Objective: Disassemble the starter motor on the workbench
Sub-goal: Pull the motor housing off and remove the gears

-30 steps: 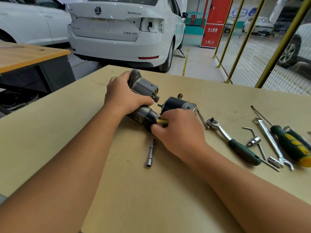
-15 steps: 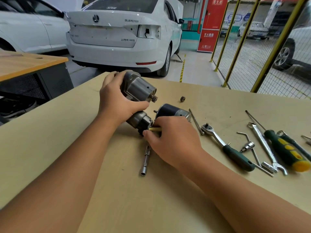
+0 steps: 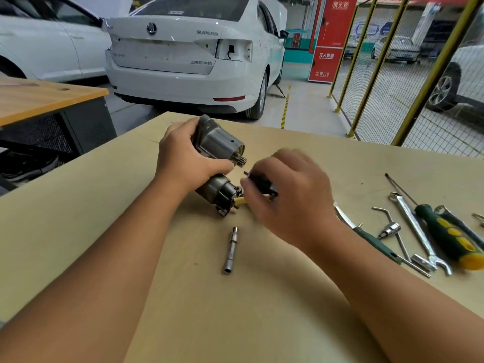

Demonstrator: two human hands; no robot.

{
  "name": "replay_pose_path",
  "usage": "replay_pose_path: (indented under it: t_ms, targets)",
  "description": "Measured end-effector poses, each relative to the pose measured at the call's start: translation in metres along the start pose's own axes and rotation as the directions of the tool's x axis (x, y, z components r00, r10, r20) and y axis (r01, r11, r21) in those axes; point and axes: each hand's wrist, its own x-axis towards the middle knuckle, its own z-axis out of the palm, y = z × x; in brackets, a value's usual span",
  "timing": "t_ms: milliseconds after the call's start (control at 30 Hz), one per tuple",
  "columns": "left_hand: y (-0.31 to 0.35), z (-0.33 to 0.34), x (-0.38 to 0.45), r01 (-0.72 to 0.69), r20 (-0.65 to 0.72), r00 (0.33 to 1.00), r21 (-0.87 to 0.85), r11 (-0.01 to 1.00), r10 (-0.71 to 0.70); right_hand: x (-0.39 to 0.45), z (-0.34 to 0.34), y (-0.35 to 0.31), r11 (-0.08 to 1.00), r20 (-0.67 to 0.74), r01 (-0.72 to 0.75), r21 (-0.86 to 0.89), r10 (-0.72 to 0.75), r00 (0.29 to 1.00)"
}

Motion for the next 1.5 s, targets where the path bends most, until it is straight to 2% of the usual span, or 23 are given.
replay_pose_path:
  t_ms: [100,167,233,333,433,600,767,967,1033,1100,1200,1367,1500]
  targets:
    - [-0.002,-0.003,0.002,0.107,0.063,0.992,0.055,0.993,-0.110,-0.003,-0.001,-0.014,0.997,0.223,0.070,0.013,-0.072,0.972]
    - [-0.003,-0.006,0.004,0.125,0.081,0.988,0.096,0.987,-0.133,-0.003,0.000,-0.018,0.998,0.373,0.039,-0.050,-0.018,0.928]
    - [-0.003,-0.007,0.007,0.121,0.093,0.987,0.126,0.985,-0.133,-0.002,0.001,-0.019,0.996,0.414,0.005,-0.091,0.033,0.909]
    - [-0.002,-0.007,0.008,0.088,0.112,0.988,0.174,0.981,-0.109,-0.004,0.002,-0.024,0.983,0.401,0.013,-0.184,0.063,0.914]
    - [-0.002,-0.008,0.007,0.083,0.103,0.989,0.171,0.982,-0.102,-0.007,0.005,-0.028,0.962,0.315,0.082,-0.260,0.004,0.949]
    - [0.006,-0.010,0.005,0.138,0.103,0.982,0.178,0.974,-0.158,-0.005,0.011,-0.025,0.951,0.389,0.142,-0.275,-0.026,0.921]
    - [0.011,-0.020,0.006,0.225,0.106,0.965,0.133,0.965,-0.239,-0.005,0.008,-0.013,0.988,0.300,0.103,-0.117,-0.063,0.952]
    - [0.019,-0.031,0.006,0.322,0.195,0.925,0.050,0.946,-0.325,-0.004,0.014,-0.007,0.986,0.188,0.088,0.144,-0.115,0.976]
    - [0.022,-0.034,0.005,0.352,0.225,0.910,0.023,0.936,-0.348,-0.004,0.012,-0.006,0.978,0.187,0.060,0.202,-0.099,0.977]
    - [0.024,-0.036,0.006,0.383,0.269,0.890,0.000,0.924,-0.369,-0.004,0.010,-0.003,0.970,0.207,0.104,0.220,-0.150,0.967]
    - [0.022,-0.037,0.008,0.415,0.303,0.872,-0.038,0.909,-0.385,-0.005,0.012,0.001,0.964,0.247,0.162,0.209,-0.212,0.946]
    - [0.013,-0.036,0.011,0.402,0.290,0.884,-0.067,0.913,-0.367,-0.012,0.014,-0.003,0.982,0.300,0.134,0.134,-0.169,0.939]
    - [0.007,-0.033,0.011,0.414,0.246,0.889,-0.072,0.907,-0.386,-0.011,0.012,-0.007,0.986,0.351,0.149,-0.077,-0.113,0.929]
